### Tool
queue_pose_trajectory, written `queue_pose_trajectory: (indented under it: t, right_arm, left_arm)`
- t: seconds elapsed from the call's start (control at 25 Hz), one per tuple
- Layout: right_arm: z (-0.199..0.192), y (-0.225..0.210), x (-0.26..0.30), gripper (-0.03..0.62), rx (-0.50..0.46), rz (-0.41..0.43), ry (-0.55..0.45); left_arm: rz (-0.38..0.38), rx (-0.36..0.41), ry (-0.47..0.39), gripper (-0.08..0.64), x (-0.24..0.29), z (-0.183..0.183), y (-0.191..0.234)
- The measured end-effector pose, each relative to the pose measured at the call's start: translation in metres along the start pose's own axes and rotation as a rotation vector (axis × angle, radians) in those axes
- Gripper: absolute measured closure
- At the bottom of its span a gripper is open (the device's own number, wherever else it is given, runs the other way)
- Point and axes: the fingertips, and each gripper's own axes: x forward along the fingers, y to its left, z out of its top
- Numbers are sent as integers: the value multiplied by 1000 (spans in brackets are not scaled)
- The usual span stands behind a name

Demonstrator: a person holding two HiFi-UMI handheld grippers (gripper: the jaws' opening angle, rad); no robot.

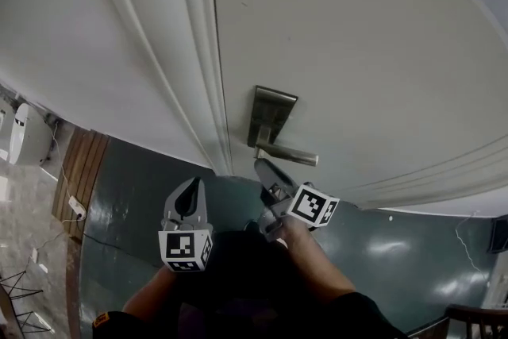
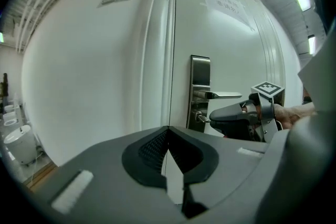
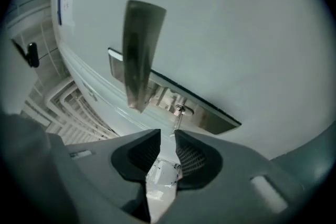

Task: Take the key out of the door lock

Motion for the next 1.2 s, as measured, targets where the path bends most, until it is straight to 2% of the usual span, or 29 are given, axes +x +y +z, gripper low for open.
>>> queue_pose_trajectory:
  t: [0.12,0.24,0.68,1.2]
  right_arm:
    - [0,-7,0,529,66,6,-19]
    - [2,-3,1,529,105,50,-38]
    - [6,-6,14,529,139,63,-35]
    - [13,-16,24,571,328,101,-67]
  left_arm:
    - [32,-12,2,541,-4,1,13]
    - [43,-15,1,541,-5,3,20]
    - [15,-5,21,541,-5,-1,16]
    - [8,-15,46,541,-4,-7,11]
